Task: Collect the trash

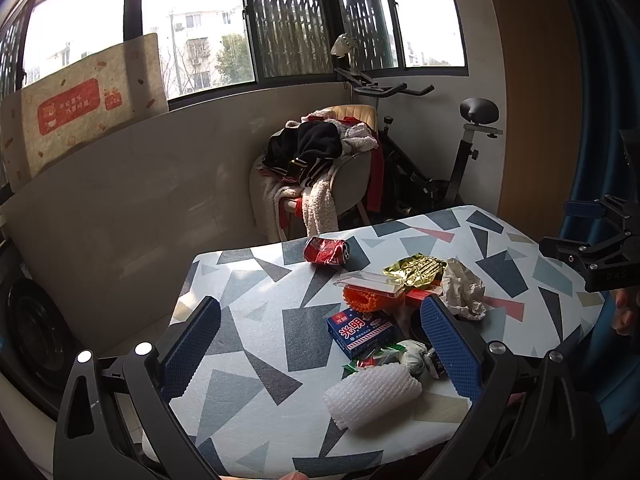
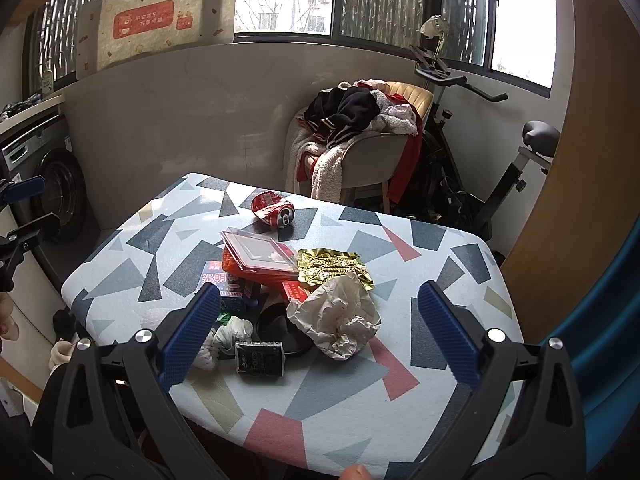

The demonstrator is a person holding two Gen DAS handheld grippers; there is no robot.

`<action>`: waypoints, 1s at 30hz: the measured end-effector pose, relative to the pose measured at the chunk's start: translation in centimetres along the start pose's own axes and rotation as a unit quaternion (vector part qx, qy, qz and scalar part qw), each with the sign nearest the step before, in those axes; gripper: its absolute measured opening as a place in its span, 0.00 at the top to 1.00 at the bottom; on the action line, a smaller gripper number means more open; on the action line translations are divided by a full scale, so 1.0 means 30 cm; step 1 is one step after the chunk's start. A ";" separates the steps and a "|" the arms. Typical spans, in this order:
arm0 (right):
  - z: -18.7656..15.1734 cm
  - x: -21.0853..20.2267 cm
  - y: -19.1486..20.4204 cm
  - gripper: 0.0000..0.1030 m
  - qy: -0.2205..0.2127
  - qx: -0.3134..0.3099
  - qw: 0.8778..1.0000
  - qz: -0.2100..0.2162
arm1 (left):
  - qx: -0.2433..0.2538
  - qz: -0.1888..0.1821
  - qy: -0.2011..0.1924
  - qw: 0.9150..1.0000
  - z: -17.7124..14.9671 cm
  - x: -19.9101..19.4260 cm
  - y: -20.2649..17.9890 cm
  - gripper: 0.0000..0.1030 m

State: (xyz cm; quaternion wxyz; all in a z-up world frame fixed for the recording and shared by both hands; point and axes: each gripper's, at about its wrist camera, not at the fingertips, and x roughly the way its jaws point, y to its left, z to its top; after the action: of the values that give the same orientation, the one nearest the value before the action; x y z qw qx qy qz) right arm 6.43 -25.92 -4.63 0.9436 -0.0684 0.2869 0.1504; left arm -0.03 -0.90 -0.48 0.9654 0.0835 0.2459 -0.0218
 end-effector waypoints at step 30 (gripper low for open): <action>-0.051 0.034 -0.020 0.05 -0.002 0.027 1.000 -0.003 | 0.016 0.024 0.020 0.999 -0.049 0.063 0.012 0.05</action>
State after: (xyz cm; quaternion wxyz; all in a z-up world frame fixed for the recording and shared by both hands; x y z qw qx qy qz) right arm 6.63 -26.55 -6.45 0.9463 -0.0437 0.2883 0.1397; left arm 0.98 -0.29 -2.60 0.9591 0.1052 0.2628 -0.0010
